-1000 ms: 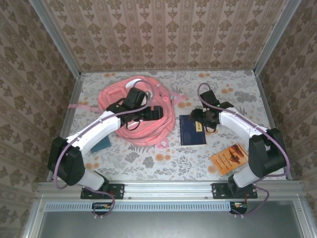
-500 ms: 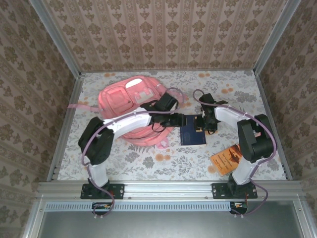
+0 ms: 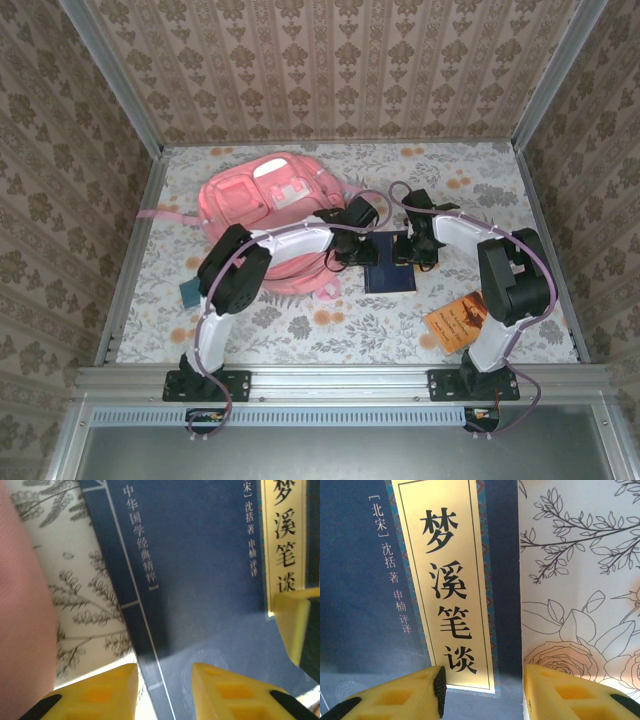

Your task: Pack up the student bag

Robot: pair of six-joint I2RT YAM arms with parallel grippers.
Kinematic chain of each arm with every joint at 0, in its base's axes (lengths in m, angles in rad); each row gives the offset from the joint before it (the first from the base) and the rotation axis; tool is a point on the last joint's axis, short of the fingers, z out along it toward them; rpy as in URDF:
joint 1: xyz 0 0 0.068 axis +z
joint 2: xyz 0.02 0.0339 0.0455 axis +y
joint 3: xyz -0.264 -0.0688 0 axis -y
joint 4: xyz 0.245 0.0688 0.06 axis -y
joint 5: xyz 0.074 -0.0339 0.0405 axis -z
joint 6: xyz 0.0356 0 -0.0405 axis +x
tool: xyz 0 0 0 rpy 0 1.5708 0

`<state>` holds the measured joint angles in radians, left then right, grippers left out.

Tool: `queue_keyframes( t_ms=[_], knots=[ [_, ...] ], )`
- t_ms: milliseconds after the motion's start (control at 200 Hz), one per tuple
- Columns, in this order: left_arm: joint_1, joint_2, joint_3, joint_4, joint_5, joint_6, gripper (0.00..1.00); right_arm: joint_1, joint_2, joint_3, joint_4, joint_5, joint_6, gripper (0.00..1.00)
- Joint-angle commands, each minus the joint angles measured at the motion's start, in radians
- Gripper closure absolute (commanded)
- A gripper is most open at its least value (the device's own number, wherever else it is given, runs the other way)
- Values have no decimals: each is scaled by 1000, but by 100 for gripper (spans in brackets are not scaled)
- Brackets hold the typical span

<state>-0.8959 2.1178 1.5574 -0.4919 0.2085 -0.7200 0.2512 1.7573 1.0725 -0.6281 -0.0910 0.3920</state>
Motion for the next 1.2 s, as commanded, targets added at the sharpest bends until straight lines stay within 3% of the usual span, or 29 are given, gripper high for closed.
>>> queue_keyframes(
  t_ms=[0, 195, 550, 810, 1195],
  knots=[
    [5, 31, 52, -57, -40, 21, 68, -6, 22, -5, 6, -32, -10, 54],
    [16, 57, 42, -47, -13, 13, 76, -7, 19, -9, 12, -82, -9, 61],
    [18, 85, 29, -54, 2, 10, 81, -7, -82, -6, -4, -223, 12, 73],
    [18, 104, 33, -60, -11, 20, 82, 1, -125, 18, -79, -206, 54, 78],
    [28, 70, 21, -57, -1, 39, 81, 1, -141, 38, -117, -117, 65, 95]
  ],
)
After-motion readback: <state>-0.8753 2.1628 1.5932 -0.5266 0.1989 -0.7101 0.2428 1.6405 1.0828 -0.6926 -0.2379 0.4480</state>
